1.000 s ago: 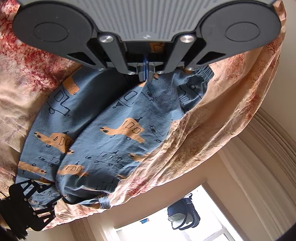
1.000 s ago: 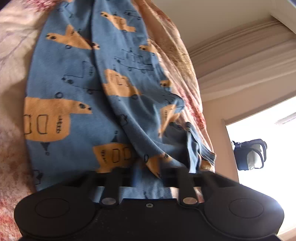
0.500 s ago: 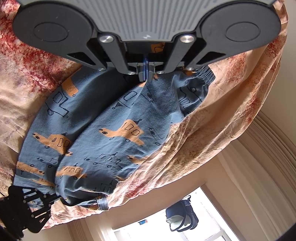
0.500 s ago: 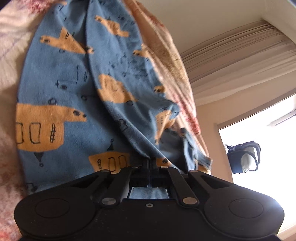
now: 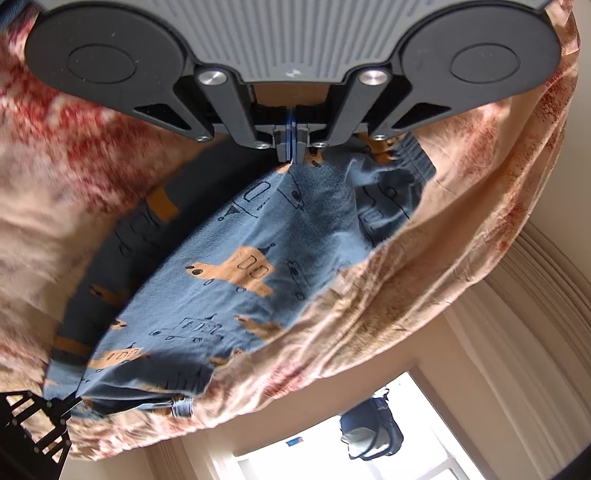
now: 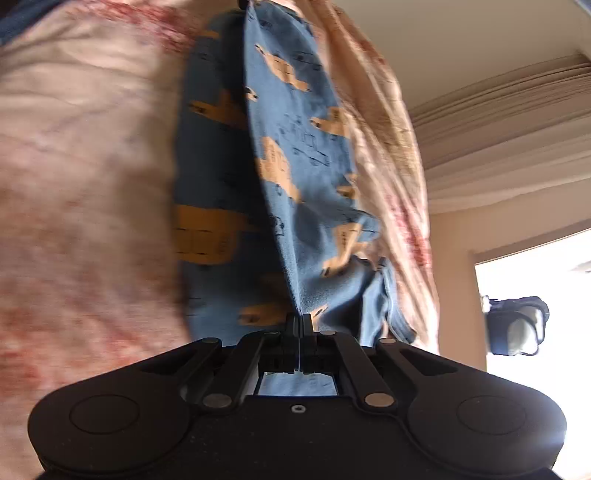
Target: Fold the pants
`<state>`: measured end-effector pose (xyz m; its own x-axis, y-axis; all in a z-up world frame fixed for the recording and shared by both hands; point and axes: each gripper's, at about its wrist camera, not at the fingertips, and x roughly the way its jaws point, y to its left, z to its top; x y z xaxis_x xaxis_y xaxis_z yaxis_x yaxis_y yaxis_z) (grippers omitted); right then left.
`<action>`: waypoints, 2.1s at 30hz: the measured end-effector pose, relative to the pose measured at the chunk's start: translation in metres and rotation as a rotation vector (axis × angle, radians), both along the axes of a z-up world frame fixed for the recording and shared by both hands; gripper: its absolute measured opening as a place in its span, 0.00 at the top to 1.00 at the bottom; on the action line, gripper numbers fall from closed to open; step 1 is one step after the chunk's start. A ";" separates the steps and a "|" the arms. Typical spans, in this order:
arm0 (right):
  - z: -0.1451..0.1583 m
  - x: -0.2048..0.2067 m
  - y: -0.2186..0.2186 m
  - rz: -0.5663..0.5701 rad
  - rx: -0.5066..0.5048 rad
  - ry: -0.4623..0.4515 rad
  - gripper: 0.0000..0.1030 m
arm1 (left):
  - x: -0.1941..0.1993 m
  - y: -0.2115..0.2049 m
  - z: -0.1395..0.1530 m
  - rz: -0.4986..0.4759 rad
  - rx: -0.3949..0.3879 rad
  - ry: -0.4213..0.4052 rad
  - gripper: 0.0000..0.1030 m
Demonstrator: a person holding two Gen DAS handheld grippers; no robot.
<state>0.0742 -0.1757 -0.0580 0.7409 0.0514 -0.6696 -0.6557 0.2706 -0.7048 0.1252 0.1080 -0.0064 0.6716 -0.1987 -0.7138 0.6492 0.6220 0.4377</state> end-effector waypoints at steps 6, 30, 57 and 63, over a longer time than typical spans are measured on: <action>-0.007 -0.014 0.006 -0.007 -0.003 0.048 1.00 | 0.003 0.003 -0.009 0.006 -0.010 0.017 1.00; 0.003 -0.011 -0.018 -0.148 0.123 0.064 0.30 | 0.001 -0.022 0.018 -0.002 -0.207 0.063 0.08; 0.045 0.070 -0.076 -0.590 0.638 0.039 0.35 | -0.066 -0.270 -0.059 -0.456 -0.179 -0.115 0.88; 0.045 0.114 -0.039 -0.565 0.694 0.124 0.54 | -0.046 -0.254 -0.047 -0.381 -0.312 0.017 0.97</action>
<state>0.1878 -0.2147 -0.0129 0.7031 0.1238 -0.7003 -0.3563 0.9135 -0.1963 0.0796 -0.1458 -0.0539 0.4979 -0.6344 -0.5913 0.8618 0.4384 0.2553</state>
